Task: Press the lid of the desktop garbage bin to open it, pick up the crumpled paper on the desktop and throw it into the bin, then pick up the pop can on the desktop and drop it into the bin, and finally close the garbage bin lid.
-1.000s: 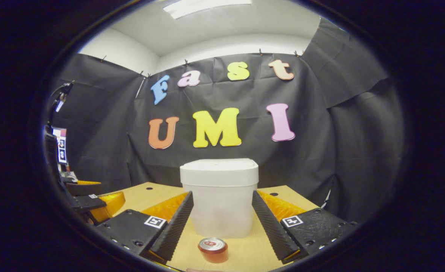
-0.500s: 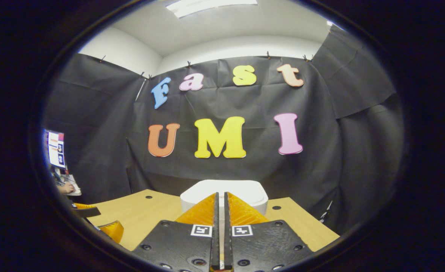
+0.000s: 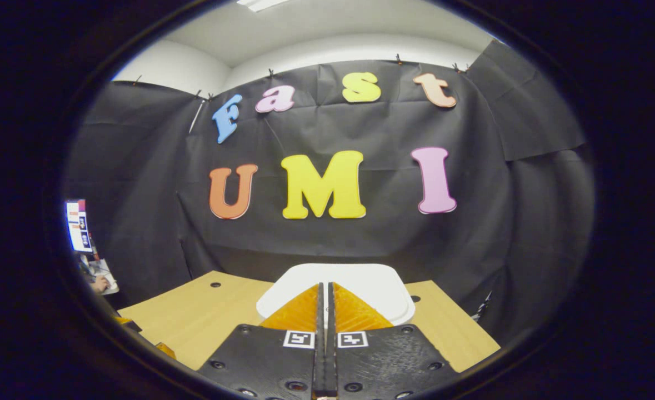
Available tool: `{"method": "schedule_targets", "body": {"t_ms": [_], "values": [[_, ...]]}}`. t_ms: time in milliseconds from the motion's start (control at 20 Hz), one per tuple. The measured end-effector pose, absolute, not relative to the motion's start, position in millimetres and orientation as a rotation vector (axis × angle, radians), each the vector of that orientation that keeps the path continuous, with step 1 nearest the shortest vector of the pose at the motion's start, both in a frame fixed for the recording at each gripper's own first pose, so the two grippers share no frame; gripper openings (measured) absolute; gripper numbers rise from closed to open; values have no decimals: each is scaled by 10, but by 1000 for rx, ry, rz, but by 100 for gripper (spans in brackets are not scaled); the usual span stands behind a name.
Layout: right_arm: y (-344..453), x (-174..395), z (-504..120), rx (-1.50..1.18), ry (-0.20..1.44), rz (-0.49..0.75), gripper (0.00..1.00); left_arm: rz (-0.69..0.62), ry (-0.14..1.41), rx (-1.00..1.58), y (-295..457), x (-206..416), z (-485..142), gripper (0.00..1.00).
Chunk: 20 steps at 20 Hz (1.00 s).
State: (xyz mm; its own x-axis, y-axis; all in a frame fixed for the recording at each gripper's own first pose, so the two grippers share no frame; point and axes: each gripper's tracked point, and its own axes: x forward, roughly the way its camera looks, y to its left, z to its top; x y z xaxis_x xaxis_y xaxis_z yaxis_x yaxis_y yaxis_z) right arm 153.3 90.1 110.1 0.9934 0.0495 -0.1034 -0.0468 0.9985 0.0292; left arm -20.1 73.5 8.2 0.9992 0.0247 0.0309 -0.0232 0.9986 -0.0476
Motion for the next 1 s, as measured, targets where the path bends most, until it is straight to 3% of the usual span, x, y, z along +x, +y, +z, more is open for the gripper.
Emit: {"method": "schedule_targets", "body": {"t_ms": [500, 800, 1000], "values": [[828, 1791, 716, -36, 226, 13, 0, 8, -30, -16, 645, -194, 69, 99], [803, 1778, 626, -49, 219, -6, 4, 39, -50, -13, 731, -201, 129, 98], [855, 1713, 641, 7, 232, 56, 1, 27, -59, -37, 731, -212, 184, 98]]}}
